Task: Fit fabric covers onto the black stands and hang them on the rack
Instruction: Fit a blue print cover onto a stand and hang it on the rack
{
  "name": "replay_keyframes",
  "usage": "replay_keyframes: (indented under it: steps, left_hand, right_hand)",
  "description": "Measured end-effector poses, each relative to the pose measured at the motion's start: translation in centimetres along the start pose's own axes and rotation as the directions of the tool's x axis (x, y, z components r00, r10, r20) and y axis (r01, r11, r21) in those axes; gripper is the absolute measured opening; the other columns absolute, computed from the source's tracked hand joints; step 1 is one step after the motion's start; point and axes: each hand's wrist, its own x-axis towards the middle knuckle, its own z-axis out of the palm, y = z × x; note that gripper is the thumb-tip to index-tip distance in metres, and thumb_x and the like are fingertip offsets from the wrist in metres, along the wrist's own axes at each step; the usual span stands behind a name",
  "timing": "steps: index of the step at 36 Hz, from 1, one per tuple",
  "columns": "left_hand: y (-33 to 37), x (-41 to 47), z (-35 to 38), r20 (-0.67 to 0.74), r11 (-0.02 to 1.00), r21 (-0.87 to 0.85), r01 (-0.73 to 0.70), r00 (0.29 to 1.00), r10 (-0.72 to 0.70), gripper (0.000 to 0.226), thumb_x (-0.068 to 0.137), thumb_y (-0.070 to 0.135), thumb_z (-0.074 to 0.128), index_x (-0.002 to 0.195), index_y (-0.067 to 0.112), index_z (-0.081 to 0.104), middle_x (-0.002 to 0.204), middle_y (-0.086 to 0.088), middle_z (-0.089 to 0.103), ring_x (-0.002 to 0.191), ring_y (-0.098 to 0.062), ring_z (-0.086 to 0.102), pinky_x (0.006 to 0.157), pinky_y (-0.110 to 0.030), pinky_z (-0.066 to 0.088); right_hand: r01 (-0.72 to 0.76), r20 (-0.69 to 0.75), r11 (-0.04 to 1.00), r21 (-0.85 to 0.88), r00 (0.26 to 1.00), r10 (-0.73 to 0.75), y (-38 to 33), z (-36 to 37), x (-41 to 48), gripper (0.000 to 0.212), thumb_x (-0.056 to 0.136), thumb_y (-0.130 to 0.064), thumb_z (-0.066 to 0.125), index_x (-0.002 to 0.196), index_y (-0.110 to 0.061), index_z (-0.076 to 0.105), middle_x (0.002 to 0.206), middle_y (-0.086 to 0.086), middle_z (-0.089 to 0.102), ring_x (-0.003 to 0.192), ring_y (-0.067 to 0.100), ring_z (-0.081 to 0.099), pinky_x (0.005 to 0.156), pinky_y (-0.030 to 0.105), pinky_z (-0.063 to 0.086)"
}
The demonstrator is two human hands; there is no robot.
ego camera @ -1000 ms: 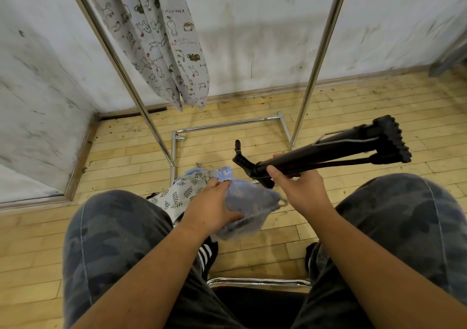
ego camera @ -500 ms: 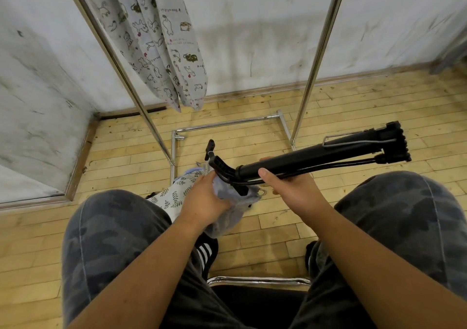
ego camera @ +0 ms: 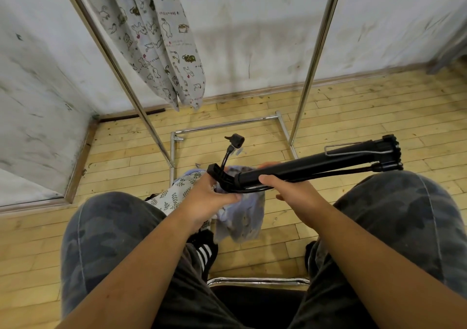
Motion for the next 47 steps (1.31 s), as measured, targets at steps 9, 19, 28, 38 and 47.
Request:
replay_keyframes:
  steps: [9,19,28,38,47]
  left_hand:
    - [0.6,-0.6,-0.2,0.046,0.998,-0.061,-0.016,0.999,0.019,0.056,0.079,0.005,0.084,0.121,0.034,0.061,0.121,0.017,0.065,0.116,0.007,0.056,0.102,-0.028,0.043]
    - [1.0,-0.9,-0.2,0.045,0.996,-0.086,-0.033,0.998,0.037,0.053,0.078,0.003,0.083,0.119,0.031,0.064,0.118,0.02,0.07,0.12,0.006,0.058,0.112,-0.038,0.044]
    - [1.5,-1.0,-0.5,0.036,0.982,-0.185,-0.018,0.999,0.025,0.06,0.08,-0.011,0.075,0.127,0.024,0.061,0.12,0.014,0.072,0.118,0.0,0.063,0.106,-0.033,0.047]
    - [1.3,-1.1,-0.5,0.035,0.982,-0.187,-0.037,0.998,0.044,0.059,0.079,-0.013,0.075,0.119,0.028,0.064,0.111,0.013,0.072,0.115,-0.005,0.065,0.102,-0.033,0.05]
    - [1.2,-0.7,-0.4,0.016,0.992,-0.121,0.021,1.0,-0.019,0.062,0.076,-0.006,0.081,0.122,0.031,0.063,0.118,0.017,0.07,0.11,0.009,0.062,0.098,-0.025,0.046]
  right_hand:
    - [-0.133,0.073,0.966,0.221,0.99,0.119,0.3,-0.4,0.3,0.027,0.099,-0.031,0.066,0.124,-0.022,0.068,0.122,0.002,0.075,0.12,0.023,0.068,0.1,0.054,0.056]
    - [-0.074,-0.006,0.927,0.367,0.997,0.082,0.0,-0.1,0.6,0.016,0.099,-0.019,0.064,0.113,-0.011,0.069,0.112,0.012,0.075,0.114,0.029,0.071,0.109,0.052,0.05]
    - [-0.214,-0.041,0.961,0.177,0.974,0.225,0.1,-0.5,0.3,0.048,0.075,-0.058,0.077,0.112,-0.028,0.072,0.122,-0.005,0.069,0.118,0.013,0.058,0.11,0.044,0.043]
    - [-0.248,0.122,0.899,0.36,0.968,0.219,0.5,-0.3,0.8,0.043,0.102,-0.032,0.057,0.133,-0.002,0.062,0.128,0.022,0.069,0.118,0.04,0.068,0.104,0.057,0.052]
    - [-0.155,-0.034,0.935,0.318,0.984,0.174,0.5,-0.1,1.0,0.026,0.1,-0.021,0.061,0.114,0.0,0.07,0.11,0.019,0.075,0.111,0.032,0.071,0.089,0.04,0.057]
